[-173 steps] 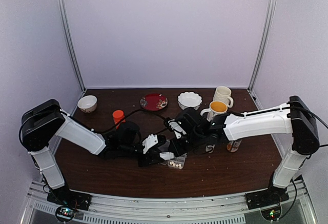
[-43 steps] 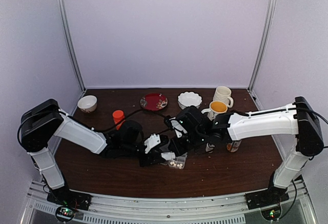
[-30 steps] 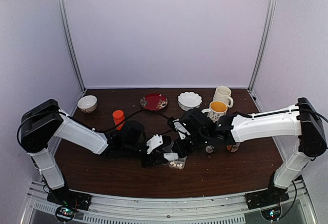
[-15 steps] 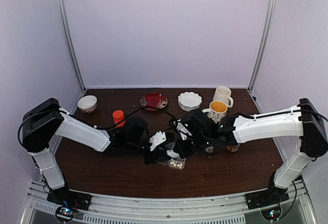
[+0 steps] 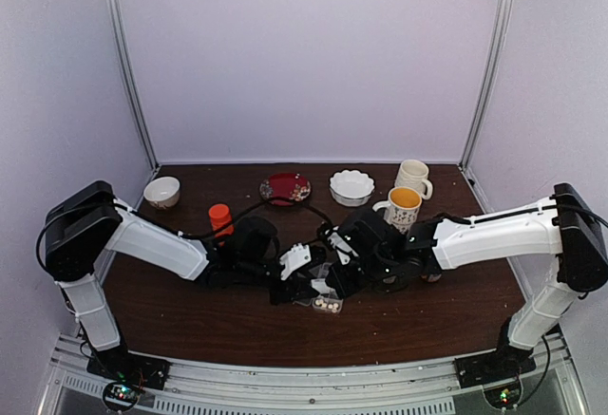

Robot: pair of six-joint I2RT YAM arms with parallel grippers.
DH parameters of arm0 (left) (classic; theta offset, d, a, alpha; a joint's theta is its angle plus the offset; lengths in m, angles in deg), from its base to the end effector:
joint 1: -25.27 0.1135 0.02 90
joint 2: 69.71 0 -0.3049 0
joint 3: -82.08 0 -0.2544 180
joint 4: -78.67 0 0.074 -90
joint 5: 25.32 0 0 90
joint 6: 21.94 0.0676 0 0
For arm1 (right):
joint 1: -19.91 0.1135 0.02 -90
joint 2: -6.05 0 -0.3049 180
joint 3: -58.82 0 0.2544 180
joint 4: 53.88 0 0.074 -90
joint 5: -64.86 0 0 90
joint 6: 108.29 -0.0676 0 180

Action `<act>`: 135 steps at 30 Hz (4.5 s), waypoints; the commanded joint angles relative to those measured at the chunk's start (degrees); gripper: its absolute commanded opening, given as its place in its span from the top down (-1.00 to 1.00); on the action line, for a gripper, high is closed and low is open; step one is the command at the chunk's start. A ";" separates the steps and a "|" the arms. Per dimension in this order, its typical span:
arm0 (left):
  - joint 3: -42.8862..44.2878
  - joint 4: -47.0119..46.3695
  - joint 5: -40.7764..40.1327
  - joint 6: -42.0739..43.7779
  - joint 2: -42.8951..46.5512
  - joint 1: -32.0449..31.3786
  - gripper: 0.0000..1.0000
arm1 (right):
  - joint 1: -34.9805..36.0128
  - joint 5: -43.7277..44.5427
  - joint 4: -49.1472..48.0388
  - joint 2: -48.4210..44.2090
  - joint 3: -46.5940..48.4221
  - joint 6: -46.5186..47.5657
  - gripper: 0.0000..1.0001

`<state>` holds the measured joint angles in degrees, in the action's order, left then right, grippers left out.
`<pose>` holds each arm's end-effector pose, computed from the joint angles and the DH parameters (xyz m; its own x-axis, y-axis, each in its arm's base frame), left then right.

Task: Sort the pills into containers
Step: Pour the pill into the compartment of the pill container, then pick up the lid of the pill bottle from the center of the board.

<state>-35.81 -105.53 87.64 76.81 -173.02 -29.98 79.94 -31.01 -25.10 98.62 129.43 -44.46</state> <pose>0.2009 -0.3358 0.1606 -0.1969 0.5296 -0.8251 0.9754 0.1905 -0.1105 0.1733 0.3145 0.2136 -0.7415 -0.4076 -0.5330 -0.6318 0.6915 0.3502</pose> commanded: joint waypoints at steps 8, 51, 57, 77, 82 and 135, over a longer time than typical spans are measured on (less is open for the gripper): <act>1.95 -0.49 0.83 1.09 -1.61 -0.35 1.00 | 0.03 2.86 -0.88 -0.64 -0.42 -0.48 1.00; -4.05 -8.41 -0.07 -0.33 4.32 0.07 1.00 | -10.22 4.23 15.38 -2.16 5.30 7.27 0.61; -6.69 -13.41 0.21 -1.63 7.53 1.04 1.00 | -12.55 5.46 21.79 1.17 11.78 10.24 0.45; -22.83 -44.01 -2.55 -11.74 40.27 6.43 1.00 | -16.70 6.04 30.30 16.02 25.82 14.08 0.11; -23.02 -40.84 -4.74 -10.74 49.53 6.90 1.00 | -16.81 4.09 29.75 18.37 26.40 13.95 0.11; -23.10 -36.94 -4.41 -10.99 50.46 7.07 1.00 | -17.52 6.86 31.11 20.34 29.35 15.00 0.49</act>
<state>-61.85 -142.69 81.85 66.19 -121.31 -23.20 62.76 -26.01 5.79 123.58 158.35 -30.13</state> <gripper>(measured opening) 0.312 0.290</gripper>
